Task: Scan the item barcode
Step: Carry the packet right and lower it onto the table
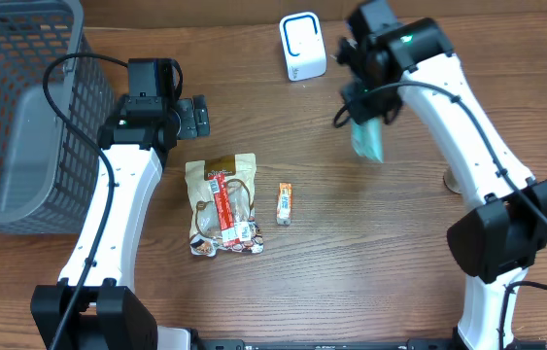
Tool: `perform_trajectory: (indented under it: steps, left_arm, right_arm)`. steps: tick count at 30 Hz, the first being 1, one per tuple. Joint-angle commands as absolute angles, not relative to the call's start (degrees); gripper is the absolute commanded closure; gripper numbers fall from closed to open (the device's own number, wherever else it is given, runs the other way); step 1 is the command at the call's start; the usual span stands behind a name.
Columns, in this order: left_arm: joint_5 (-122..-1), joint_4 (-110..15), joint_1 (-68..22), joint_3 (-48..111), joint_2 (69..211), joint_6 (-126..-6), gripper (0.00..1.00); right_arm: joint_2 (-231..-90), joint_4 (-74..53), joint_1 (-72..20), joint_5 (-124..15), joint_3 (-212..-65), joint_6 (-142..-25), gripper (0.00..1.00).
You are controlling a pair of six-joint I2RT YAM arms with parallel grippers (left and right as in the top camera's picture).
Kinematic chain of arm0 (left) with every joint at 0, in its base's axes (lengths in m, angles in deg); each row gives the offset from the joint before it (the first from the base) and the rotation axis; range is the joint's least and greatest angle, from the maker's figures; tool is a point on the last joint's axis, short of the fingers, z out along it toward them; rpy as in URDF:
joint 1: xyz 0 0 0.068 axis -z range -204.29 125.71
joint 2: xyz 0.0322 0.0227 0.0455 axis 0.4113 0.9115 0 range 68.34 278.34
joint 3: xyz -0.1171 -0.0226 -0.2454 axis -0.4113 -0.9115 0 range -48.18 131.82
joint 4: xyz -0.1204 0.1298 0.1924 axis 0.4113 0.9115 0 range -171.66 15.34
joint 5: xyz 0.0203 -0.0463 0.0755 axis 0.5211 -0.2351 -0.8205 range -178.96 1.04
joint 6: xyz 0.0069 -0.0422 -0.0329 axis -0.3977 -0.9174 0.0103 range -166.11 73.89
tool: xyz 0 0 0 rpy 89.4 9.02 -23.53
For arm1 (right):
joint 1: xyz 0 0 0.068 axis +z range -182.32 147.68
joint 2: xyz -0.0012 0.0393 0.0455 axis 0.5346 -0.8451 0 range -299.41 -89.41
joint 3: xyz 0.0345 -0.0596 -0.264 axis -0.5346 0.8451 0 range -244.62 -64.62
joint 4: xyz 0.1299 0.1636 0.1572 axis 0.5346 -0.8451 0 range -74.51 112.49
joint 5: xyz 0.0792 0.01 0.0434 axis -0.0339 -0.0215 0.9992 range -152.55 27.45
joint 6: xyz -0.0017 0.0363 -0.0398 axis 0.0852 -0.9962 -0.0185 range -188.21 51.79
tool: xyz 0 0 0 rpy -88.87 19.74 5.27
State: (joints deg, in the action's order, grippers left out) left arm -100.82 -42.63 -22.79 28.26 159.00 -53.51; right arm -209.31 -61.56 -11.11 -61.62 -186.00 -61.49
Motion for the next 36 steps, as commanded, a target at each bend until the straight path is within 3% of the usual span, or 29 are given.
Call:
perform_trajectory:
  steps: [1, 17, 21, 22, 24, 27, 36]
  left_arm:
    - [-101.4, -42.8, -22.8, 28.8, 159.0, -53.9, 0.00]
    - [-101.4, -42.8, -22.8, 28.8, 159.0, -53.9, 0.00]
    - [-101.4, -42.8, -22.8, 28.8, 159.0, -53.9, 0.00]
    - [-101.4, -42.8, -22.8, 28.8, 159.0, -53.9, 0.00]
    - [-101.4, -42.8, -22.8, 28.8, 159.0, -53.9, 0.00]
    - [-101.4, -42.8, -22.8, 28.8, 159.0, -53.9, 0.00]
    - [-101.4, -42.8, -22.8, 28.8, 159.0, -53.9, 0.00]
  right_arm:
    - [-209.2, -64.0, -13.4, -57.9, -182.6, -61.6, 0.96]
    - [-209.2, -47.0, -17.6, -57.4, -156.5, -54.7, 0.96]
    - [-209.2, -45.6, -18.3, -59.5, -156.3, -54.7, 0.72]
    - [-209.2, -45.3, -18.6, -60.1, -156.3, -54.7, 0.47]
    - [-209.2, -45.1, -18.9, -60.1, -156.3, -54.9, 0.30]
    - [-209.2, -43.7, -19.0, -61.1, -156.3, -57.7, 0.26]
    - [-207.3, -43.9, -18.0, -61.6, -158.2, -66.8, 0.28]
